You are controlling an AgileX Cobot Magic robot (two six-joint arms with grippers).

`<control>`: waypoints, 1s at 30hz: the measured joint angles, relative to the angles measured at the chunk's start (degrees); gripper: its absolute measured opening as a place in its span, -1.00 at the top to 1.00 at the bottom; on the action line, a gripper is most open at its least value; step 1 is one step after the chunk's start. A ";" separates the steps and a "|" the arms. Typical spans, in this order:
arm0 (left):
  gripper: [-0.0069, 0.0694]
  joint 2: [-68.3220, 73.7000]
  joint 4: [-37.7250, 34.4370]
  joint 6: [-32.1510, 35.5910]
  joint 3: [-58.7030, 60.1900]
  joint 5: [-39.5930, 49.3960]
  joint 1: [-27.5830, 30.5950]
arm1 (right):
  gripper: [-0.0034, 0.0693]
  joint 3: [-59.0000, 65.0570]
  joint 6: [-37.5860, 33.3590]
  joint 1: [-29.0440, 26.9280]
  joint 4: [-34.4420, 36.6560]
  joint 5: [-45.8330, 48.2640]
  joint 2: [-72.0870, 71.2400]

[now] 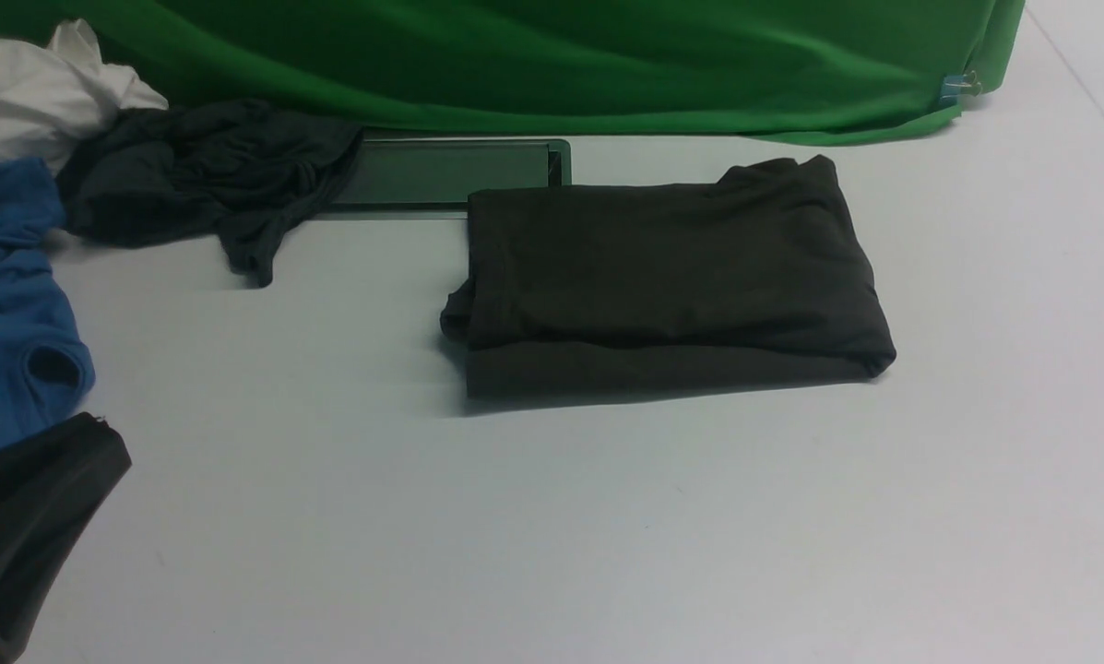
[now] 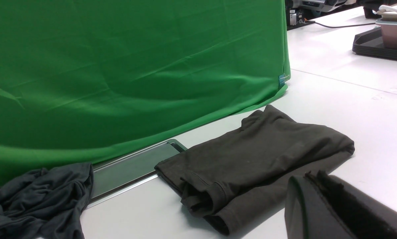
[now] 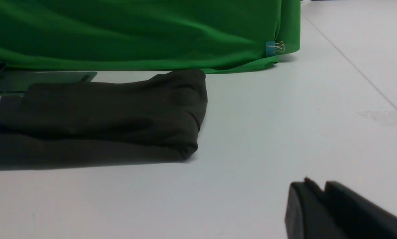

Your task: Fold a long-sleeved shirt on a white desktop.

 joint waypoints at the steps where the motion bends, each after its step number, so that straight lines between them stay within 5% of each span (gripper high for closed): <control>1: 0.77 0.00 0.00 0.00 0.00 0.00 0.00 | 0.70 0.00 0.00 0.00 0.00 0.00 0.00; 21: 0.77 -0.02 -0.06 0.89 0.20 -3.38 1.35 | 0.60 0.00 0.06 0.00 0.00 0.00 0.00; 30: 0.77 -7.16 -2.35 -0.37 10.41 -6.23 24.12 | 0.54 0.00 0.06 0.00 0.00 0.00 0.00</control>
